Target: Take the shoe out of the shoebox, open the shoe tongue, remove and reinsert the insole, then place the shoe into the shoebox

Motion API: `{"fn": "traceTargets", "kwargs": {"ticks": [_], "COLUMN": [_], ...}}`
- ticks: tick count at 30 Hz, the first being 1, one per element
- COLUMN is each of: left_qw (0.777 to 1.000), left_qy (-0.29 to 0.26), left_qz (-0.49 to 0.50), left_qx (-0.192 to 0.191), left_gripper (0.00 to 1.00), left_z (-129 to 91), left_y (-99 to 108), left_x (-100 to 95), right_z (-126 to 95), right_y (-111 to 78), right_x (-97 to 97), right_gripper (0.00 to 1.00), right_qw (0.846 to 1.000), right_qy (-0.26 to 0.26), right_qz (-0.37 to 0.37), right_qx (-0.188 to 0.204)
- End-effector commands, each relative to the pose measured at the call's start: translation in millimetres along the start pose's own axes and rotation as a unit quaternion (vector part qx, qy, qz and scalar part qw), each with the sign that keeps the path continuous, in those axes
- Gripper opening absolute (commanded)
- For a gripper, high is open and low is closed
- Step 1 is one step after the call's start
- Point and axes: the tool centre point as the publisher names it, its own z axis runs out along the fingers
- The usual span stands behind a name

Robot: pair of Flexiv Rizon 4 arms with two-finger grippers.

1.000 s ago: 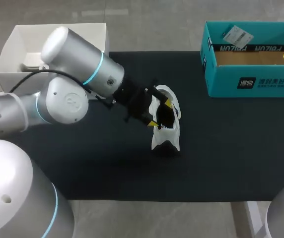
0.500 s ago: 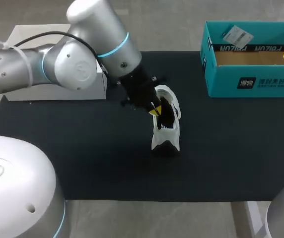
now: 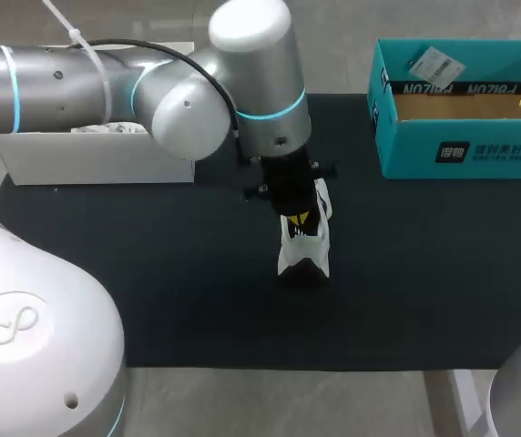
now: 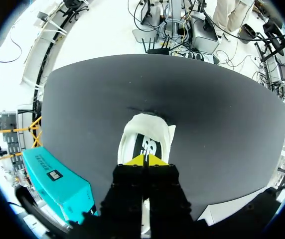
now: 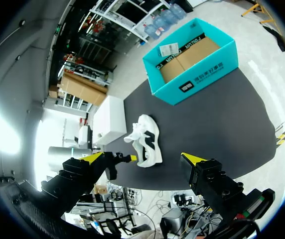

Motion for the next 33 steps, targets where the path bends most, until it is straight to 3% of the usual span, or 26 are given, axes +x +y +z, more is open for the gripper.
{"fn": "traceTargets", "kwargs": {"ticks": [1,21,24,30,33], "left_qw": [0.999,0.997,0.997,0.998,0.999], "left_qy": [0.036,0.067,0.069,0.032,0.030], "left_qz": [-0.004,-0.001,0.002,0.016,0.022], "left_qx": [0.012,0.045,0.047,0.045,0.032], "left_gripper": [0.00,0.00,0.00,0.00,0.00], "left_z": [25,87,86,53,55], "left_y": [7,5,4,5,4], "left_x": [-6.8,7.7,8.4,2.2,-2.8], "right_z": [1,1,1,1,1], "right_y": [0.4,0.4,0.4,0.4,0.4], "right_x": [0.2,0.2,0.2,0.2,0.2], "right_gripper": [1.00,1.00,1.00,1.00,1.00], "right_qw": [1.000,1.000,1.000,1.000,1.000], "right_qy": [-0.001,-0.001,-0.001,-0.001,-0.001], "right_qz": [0.001,0.001,0.001,0.001,0.001], "right_qx": [0.000,0.000,0.000,0.000,0.000]}}
